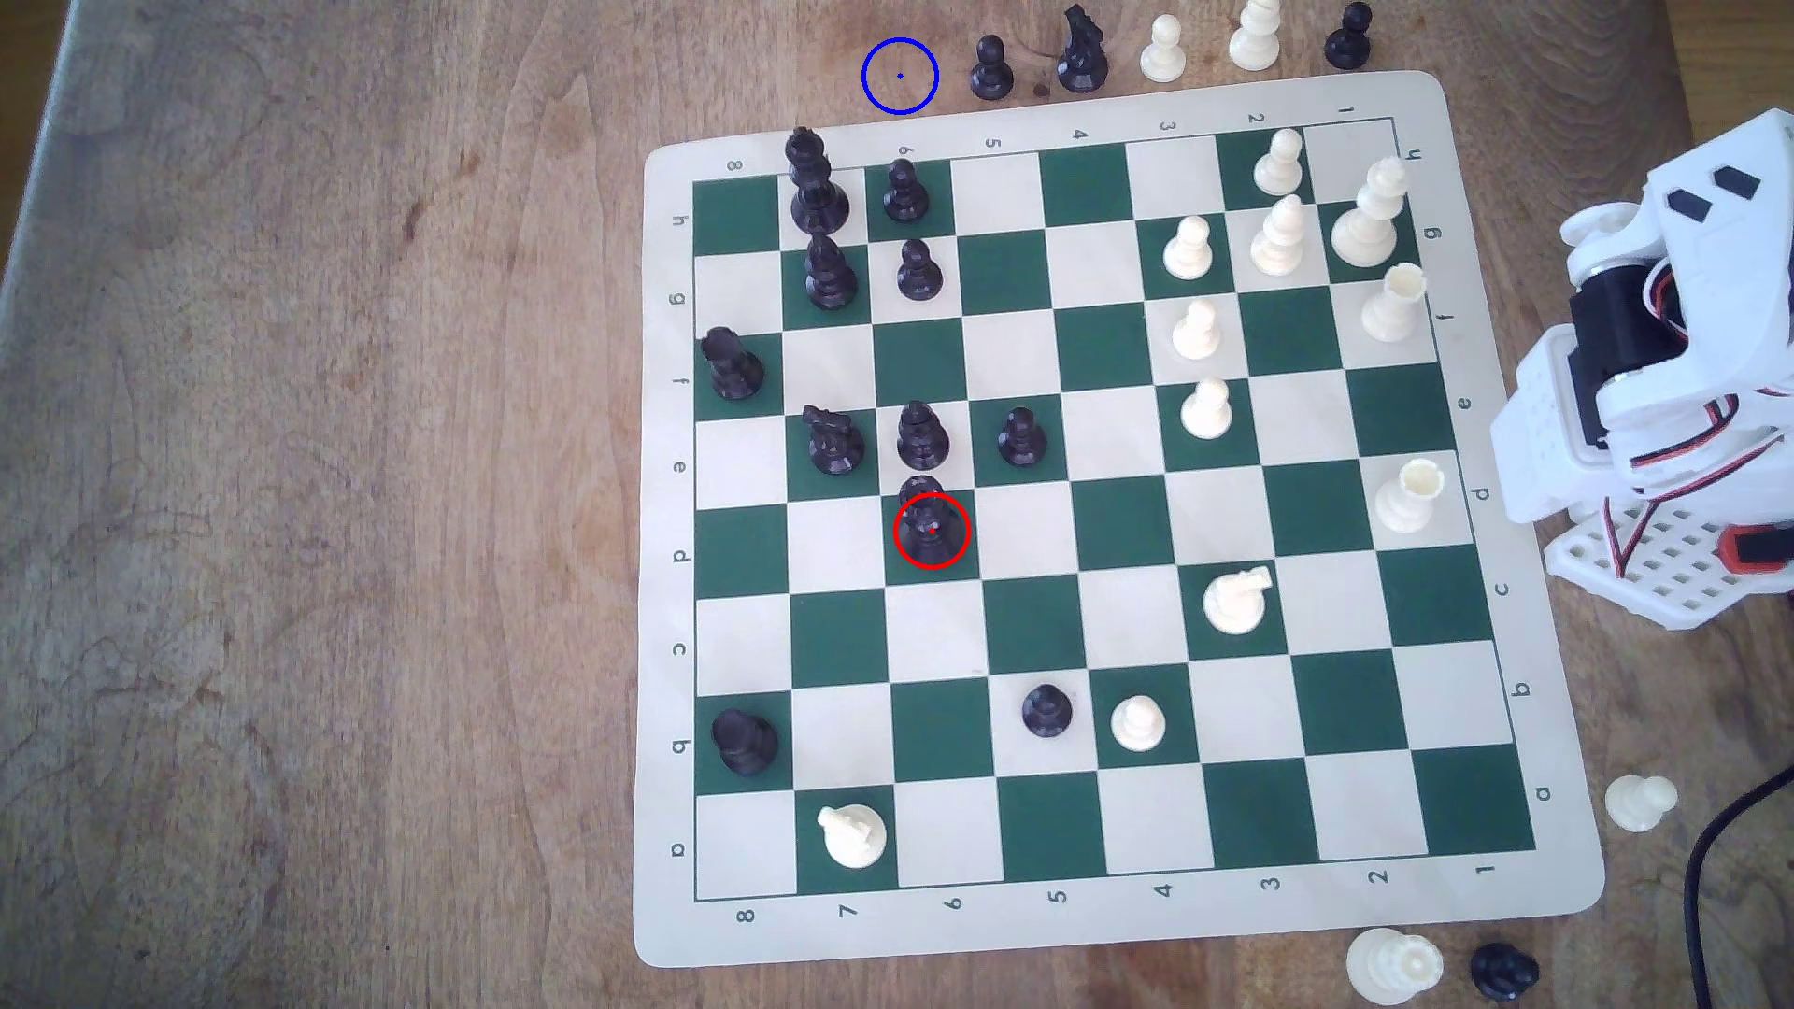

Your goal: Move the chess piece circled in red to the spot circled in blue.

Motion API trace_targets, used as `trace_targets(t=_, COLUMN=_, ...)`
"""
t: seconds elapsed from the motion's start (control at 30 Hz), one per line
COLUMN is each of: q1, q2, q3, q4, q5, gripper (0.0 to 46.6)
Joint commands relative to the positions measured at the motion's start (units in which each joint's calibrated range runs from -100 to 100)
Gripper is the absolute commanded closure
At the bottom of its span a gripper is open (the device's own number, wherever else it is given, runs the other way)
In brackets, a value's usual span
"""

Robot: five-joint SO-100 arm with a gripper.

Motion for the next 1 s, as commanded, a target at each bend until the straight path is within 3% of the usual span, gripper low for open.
trace_targets(t=0.0, q1=0.03, q2=-0.20, q3=1.17, q4=0.37, q5=-2.20, gripper=46.4)
trace_targets(t=0.33, q1=0.66, q2=-0.20, q3=0.36, q4=40.17, q5=-2.25, gripper=46.4)
trace_targets(t=0.57, q1=2.85, q2=-0.20, q3=-0.28, q4=58.35, q5=-2.54, gripper=46.4)
trace_targets(t=0.6, q1=3.01, q2=-0.20, q3=-1.09, q4=62.86, q5=-2.54, gripper=46.4)
trace_targets(t=0.67, q1=3.48, q2=-0.11, q3=-7.89, q4=90.46, q5=-2.59, gripper=46.1)
trace_targets(t=0.97, q1=3.71, q2=-0.20, q3=-14.51, q4=118.88, q5=-2.69, gripper=45.8)
